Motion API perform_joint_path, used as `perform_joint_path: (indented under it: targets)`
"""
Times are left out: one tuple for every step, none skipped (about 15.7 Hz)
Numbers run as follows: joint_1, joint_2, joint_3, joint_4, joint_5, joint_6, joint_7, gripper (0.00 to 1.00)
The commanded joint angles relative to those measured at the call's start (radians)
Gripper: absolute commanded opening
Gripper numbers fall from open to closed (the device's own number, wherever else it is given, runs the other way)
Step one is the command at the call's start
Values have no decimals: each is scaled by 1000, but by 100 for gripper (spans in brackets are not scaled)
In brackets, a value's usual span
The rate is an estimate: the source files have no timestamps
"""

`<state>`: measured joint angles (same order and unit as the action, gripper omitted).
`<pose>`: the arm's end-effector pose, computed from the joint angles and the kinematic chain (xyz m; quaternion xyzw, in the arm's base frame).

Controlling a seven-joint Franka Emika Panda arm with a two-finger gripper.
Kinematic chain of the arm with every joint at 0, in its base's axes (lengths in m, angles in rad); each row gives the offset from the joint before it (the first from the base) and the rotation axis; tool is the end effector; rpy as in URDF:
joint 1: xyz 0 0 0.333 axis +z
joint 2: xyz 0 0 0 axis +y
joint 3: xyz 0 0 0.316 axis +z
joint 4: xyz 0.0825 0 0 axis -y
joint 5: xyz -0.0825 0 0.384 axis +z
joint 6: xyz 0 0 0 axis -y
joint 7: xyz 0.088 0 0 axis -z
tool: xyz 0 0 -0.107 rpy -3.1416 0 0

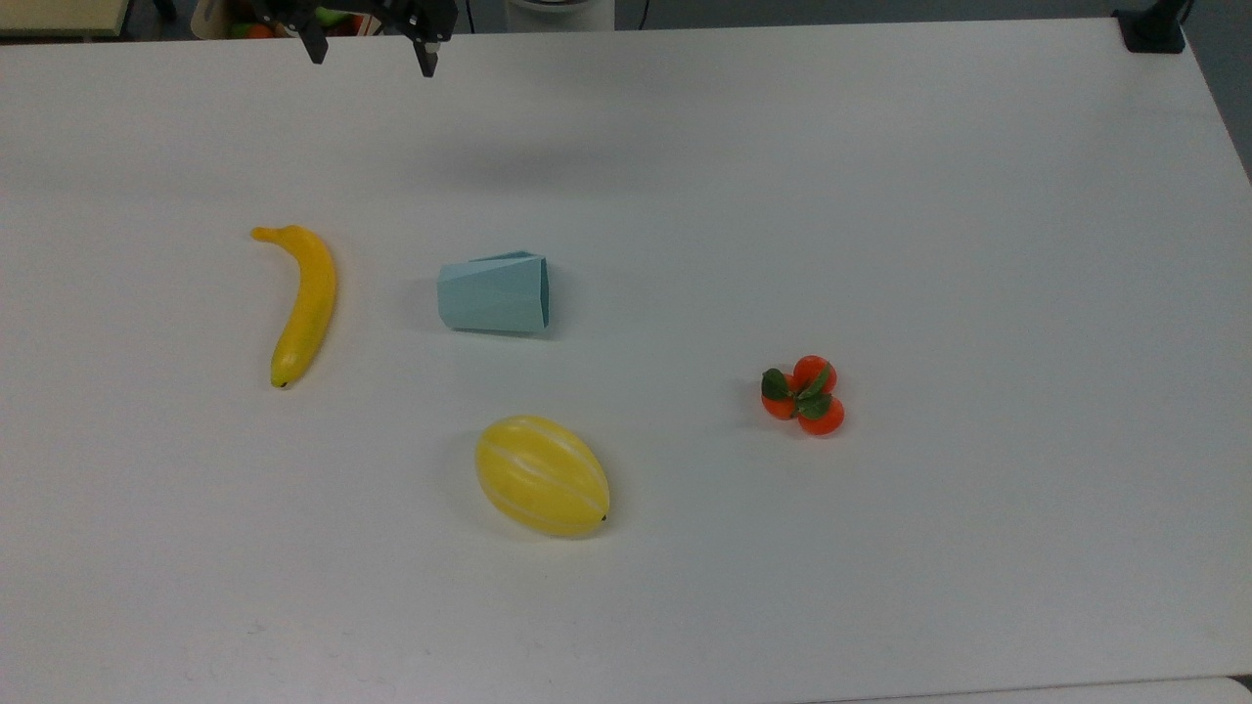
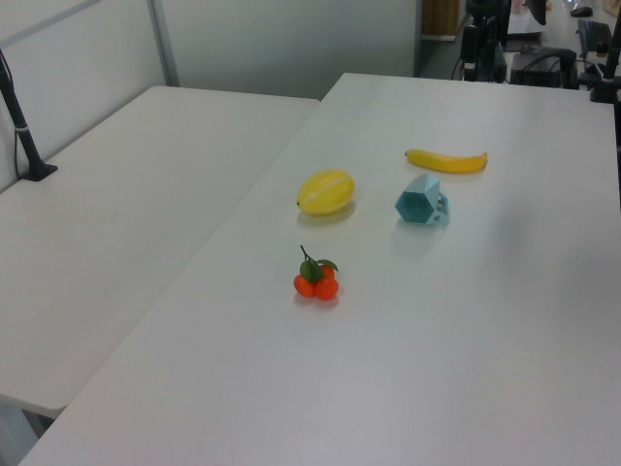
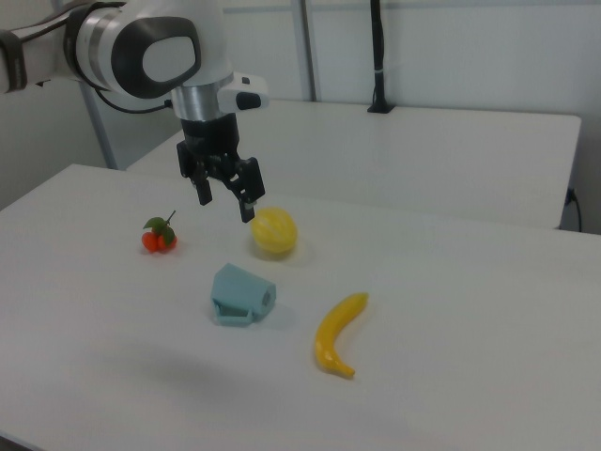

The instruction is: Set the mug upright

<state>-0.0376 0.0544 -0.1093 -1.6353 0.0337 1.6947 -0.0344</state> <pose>0.5736 -0.0801 0.5741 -0.9982 0.0582 -0.0039 0.0135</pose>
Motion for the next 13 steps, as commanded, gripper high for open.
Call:
perform_joint_path:
  targets:
    - [1,-10,-77,11,11,61,-7,100]
    - [1,-5,-78,11,9,62,-10,100]
    - [1,-2,-78,11,9,62,-10,100]
    - [1,2,-78,11,5,63,-12,100]
    - [1,13,-78,12,3,63,-10,100]
    - [1,21,-78,14,2,65,-10,100]
    - [-2,28,-78,26,0,63,-9,100]
    - [-7,38,-78,40,2,56,-9,100]
    - [-7,41,-78,40,2,54,-7,100]
    - [-5,41,-76,40,2,56,-7,100]
    - [-4,42,-76,40,0,54,-7,100]
    - [-4,42,-76,40,2,54,-7,100]
    - [-1,42,-76,38,2,54,-7,100]
